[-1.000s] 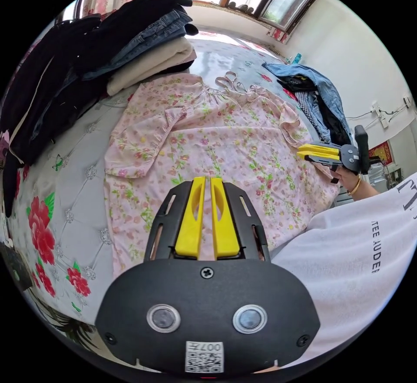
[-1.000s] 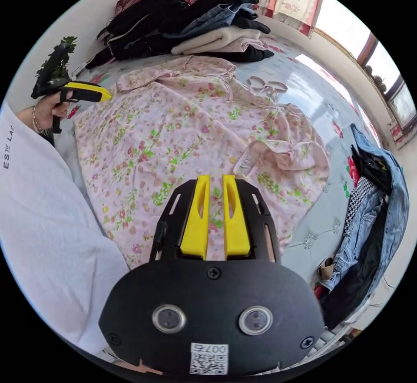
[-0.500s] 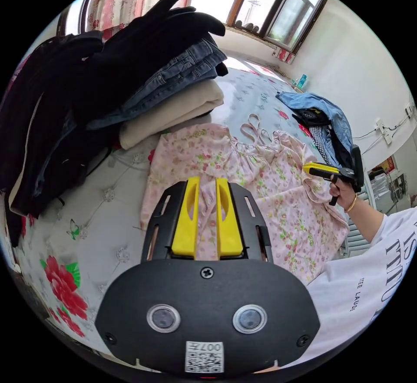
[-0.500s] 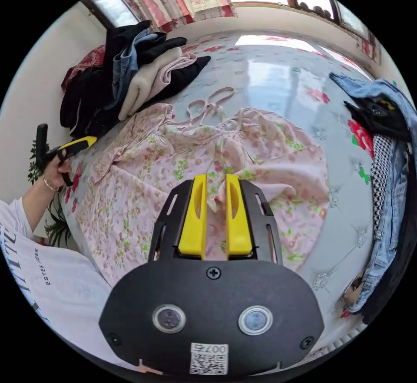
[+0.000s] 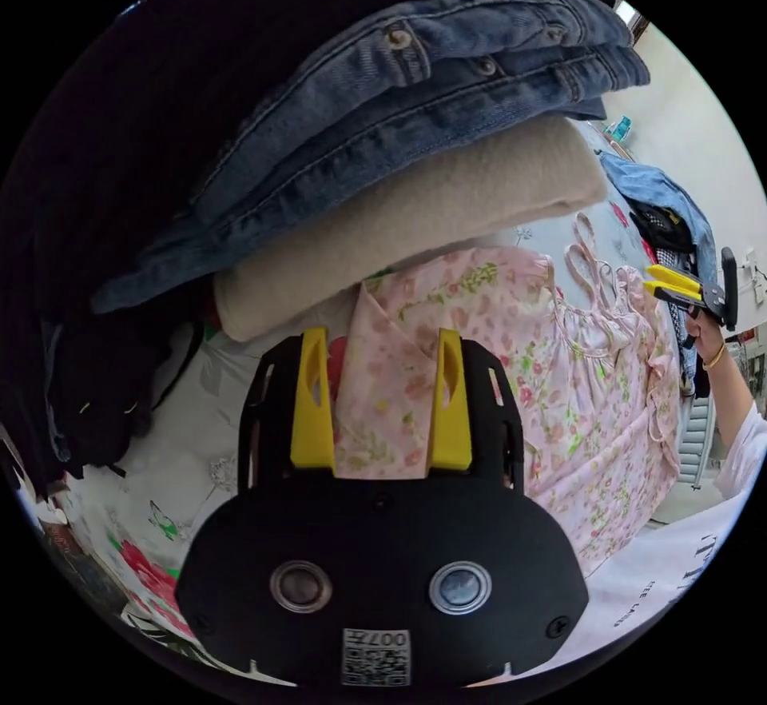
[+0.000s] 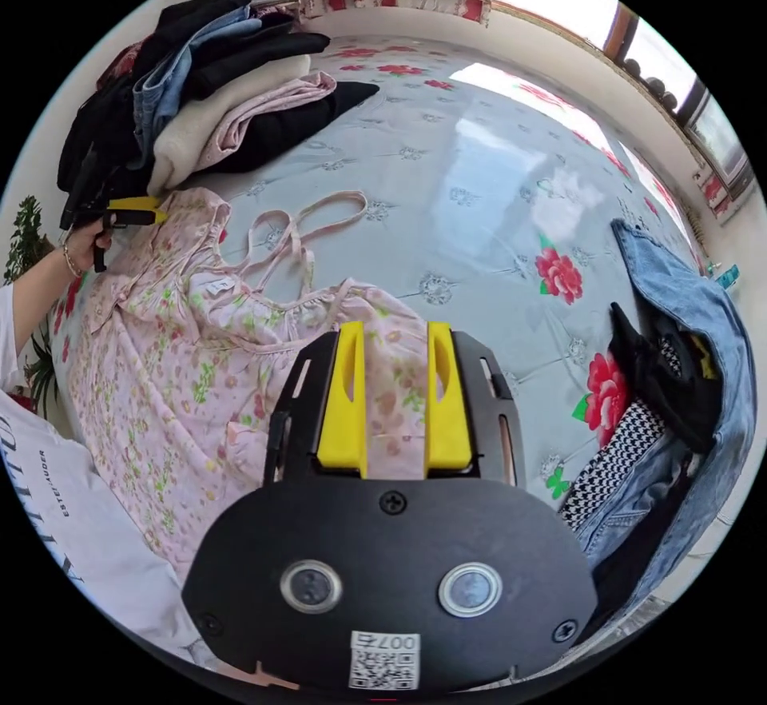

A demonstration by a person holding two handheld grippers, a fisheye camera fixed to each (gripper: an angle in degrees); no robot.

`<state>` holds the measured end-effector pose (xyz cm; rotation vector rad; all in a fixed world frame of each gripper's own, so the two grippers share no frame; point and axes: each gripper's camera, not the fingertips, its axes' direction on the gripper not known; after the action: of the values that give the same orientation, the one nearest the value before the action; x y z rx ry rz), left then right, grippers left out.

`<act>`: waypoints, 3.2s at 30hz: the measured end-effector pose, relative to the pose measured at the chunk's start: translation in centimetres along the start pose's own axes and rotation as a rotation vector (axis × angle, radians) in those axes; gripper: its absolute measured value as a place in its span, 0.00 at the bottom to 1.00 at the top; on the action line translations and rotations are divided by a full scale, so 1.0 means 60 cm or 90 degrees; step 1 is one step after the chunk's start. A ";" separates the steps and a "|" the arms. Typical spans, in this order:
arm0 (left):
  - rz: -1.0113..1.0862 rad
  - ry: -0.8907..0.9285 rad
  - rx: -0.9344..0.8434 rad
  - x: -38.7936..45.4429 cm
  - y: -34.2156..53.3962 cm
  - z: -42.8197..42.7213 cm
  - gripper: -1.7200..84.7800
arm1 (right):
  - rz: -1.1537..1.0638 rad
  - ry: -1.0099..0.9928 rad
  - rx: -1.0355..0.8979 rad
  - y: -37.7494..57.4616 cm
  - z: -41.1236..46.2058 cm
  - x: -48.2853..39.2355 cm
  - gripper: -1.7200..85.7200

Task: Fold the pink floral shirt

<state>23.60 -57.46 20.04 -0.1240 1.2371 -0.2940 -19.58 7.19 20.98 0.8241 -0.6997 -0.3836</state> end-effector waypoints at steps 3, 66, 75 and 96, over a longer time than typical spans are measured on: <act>0.054 -0.062 0.025 0.039 -0.008 0.007 0.11 | -0.027 -0.019 -0.052 -0.057 0.044 -0.007 0.07; -0.384 0.211 0.106 -0.040 0.635 -0.259 0.08 | 0.732 -0.234 0.181 0.723 -0.471 0.294 0.17; -0.392 0.182 0.112 -0.027 0.607 -0.273 0.08 | 0.467 -0.073 0.182 0.642 -0.518 0.250 0.19; -0.490 0.218 0.123 -0.088 0.635 -0.248 0.08 | 0.369 -0.208 0.176 0.525 -0.420 0.099 0.02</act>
<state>13.83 -18.55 10.42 -0.3957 1.4519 -1.1361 3.72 37.15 35.84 0.7817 -1.2750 0.1117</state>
